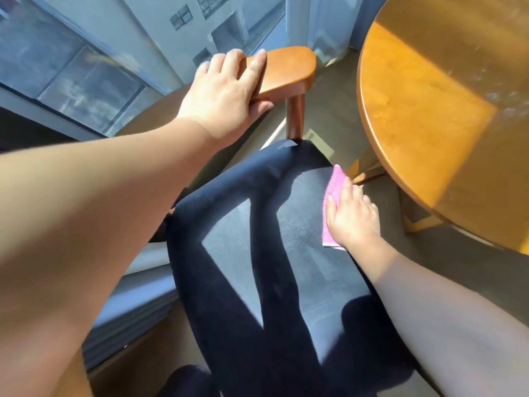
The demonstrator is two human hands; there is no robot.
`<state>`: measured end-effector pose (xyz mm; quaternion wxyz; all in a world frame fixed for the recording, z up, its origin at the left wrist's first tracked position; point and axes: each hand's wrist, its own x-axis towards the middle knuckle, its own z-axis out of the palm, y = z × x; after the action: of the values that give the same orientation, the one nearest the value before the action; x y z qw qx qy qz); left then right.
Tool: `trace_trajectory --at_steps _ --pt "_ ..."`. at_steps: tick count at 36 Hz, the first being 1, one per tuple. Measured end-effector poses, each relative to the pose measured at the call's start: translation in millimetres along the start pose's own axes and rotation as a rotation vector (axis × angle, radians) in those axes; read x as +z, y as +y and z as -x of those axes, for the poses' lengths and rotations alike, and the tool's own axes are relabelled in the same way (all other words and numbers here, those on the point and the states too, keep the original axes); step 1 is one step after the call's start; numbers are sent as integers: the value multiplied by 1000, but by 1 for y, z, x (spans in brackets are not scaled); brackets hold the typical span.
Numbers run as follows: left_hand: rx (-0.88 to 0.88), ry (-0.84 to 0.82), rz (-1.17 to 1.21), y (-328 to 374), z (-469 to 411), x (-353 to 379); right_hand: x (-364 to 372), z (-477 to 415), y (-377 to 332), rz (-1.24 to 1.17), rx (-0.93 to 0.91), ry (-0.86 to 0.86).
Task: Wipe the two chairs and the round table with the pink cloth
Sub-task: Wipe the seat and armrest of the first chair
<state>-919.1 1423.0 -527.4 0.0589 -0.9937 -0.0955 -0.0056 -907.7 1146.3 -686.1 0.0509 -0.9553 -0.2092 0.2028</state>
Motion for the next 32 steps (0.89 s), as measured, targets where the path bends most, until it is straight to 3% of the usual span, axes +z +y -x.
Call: trace_trajectory --at_steps 10,17,20,26,32 --pt "208 121 136 47 64 12 16 49 38 -10 125 40" --pt "165 -62 258 62 127 21 17 89 60 -86 239 21" --pt "107 -122 251 63 152 16 14 103 70 -66 273 -77" --pt "38 -151 246 56 198 -8 5 134 86 279 177 -271" --pt "-30 -149 267 48 240 -46 -33 161 69 363 173 -436"
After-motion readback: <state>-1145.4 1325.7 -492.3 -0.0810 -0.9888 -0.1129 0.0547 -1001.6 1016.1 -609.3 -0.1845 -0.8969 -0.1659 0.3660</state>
